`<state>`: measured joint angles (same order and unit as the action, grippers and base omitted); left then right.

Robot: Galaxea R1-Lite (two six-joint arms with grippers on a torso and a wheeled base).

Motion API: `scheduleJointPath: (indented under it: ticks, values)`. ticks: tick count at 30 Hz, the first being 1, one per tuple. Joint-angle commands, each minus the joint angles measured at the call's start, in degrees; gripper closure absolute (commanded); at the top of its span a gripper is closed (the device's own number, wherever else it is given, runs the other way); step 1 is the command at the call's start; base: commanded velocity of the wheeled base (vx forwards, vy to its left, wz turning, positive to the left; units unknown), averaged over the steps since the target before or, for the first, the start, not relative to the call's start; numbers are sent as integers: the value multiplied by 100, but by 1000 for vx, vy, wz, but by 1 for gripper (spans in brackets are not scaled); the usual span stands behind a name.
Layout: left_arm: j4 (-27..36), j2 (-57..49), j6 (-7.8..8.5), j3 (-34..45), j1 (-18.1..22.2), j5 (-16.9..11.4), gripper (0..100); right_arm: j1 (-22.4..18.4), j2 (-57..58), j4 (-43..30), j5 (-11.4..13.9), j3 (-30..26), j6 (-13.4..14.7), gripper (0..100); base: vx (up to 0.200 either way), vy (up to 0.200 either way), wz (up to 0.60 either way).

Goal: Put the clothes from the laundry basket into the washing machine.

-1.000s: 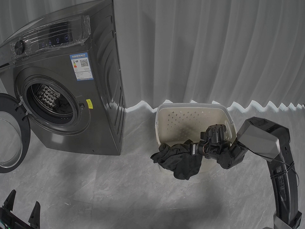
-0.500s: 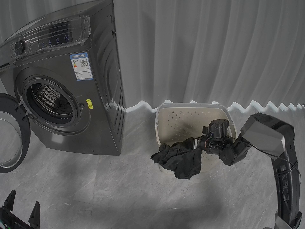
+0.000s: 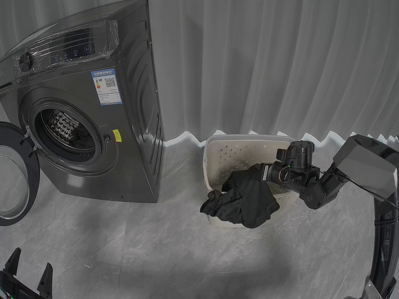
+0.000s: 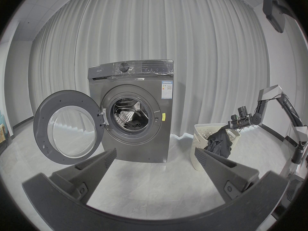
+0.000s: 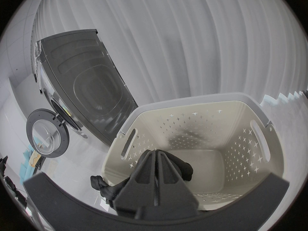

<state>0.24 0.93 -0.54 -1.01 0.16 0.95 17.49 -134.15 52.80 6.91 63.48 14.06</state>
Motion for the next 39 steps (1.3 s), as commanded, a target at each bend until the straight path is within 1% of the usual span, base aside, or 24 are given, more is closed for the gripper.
scheduleJointPath:
  ticks: [1, 3, 7, 8, 12, 16, 18, 20, 22, 25, 26, 30, 36, 39]
  values:
    - [2, -93, 1, 101, 2, 2, 0, -62, -156, -6, -6, 24, -8, 100, 0, 0, 0]
    - [2, -93, -8, 101, 2, 2, 0, -141, -419, 38, -6, 139, -43, 100, 0, 0, 0]
    - [2, -93, -8, 101, 2, 2, 0, -176, -718, 73, -6, 323, -105, 100, 0, 0, 0]
    - [2, -93, -8, 101, 2, 10, 0, -176, -718, 73, -6, 323, -105, 0, 0, 0, 0]
    - [2, -93, -8, 101, 2, 10, 0, -132, -718, 108, -14, 332, -105, 0, 0, 0, 0]
    - [2, -93, -8, 101, 2, 10, 0, -97, -622, 205, -14, 218, -114, 0, 0, 0, 0]
    - [2, -93, -8, 101, 2, 10, 0, -53, -411, 240, 21, 7, -298, 0, 0, 0, 0]
    - [2, -93, -8, 101, 2, 10, 0, -9, -296, 249, 135, -248, -412, 0, 0, 0, 0]
    - [2, -93, -8, 101, 2, 10, 0, 96, -182, 249, 328, -538, -448, 0, 0, 0, 0]
    - [2, -93, -8, 101, 2, 10, 0, 202, -156, 249, 460, -819, -588, 0, 0, 0, 0]
    - [2, -93, -8, 101, 2, 10, 0, 228, -173, 249, 495, -837, -632, 0, 0, 0, 0]
    - [2, -93, -8, 101, 2, 2, 0, 219, -270, 407, 487, -758, -676, 0, 0, 0, 0]
    - [2, -93, -8, 101, 2, 2, 0, 17, -683, 398, 478, -485, -711, 0, 0, 0, 0]
    - [2, -93, -8, 101, 2, 2, 0, -53, -815, 372, 478, -362, -782, 0, 0, 0, 0]
